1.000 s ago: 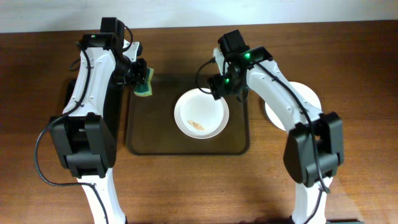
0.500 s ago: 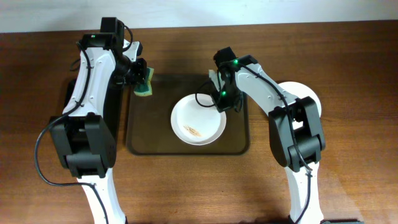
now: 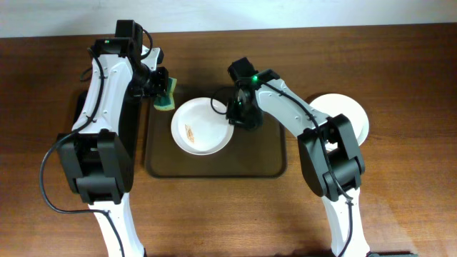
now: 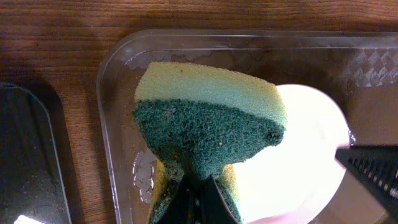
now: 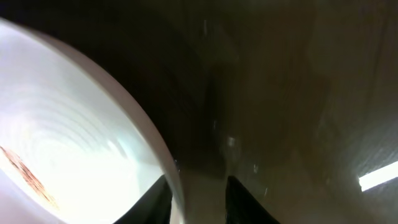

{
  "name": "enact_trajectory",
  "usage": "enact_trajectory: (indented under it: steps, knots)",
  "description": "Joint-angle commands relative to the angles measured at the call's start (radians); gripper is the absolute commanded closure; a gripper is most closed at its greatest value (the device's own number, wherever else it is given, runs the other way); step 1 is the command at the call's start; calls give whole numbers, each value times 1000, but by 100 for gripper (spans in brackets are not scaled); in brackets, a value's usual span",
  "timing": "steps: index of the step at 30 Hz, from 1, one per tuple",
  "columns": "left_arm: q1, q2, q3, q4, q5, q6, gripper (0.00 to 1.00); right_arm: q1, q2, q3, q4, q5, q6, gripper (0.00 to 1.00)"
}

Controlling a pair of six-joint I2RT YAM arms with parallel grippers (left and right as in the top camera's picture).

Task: Clean dirty plates on tray and stack at the side
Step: 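Scrub the pink plate with the sponge in the left gripper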

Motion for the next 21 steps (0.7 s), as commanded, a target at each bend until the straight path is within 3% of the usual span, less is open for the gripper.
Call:
enact_trajectory:
  steps: [1, 5, 11, 15, 21]
  knots:
    - [-1, -3, 12, -3, 15, -6, 99, -13, 14, -2, 60, 42, -43, 71]
    - [-14, -3, 12, -22, 15, -6, 99, 8, 15, -28, 130, 32, -93, 79]
    - [-57, -3, 12, -37, 15, -6, 99, 22, 16, -84, 132, 84, -34, 95]
    - [-90, -3, 0, -31, 14, -6, 99, 17, 16, -119, 132, 72, 18, 96]
    - [-127, -3, -171, 131, 11, -5, 99, 17, 16, -119, 132, 54, 16, 96]
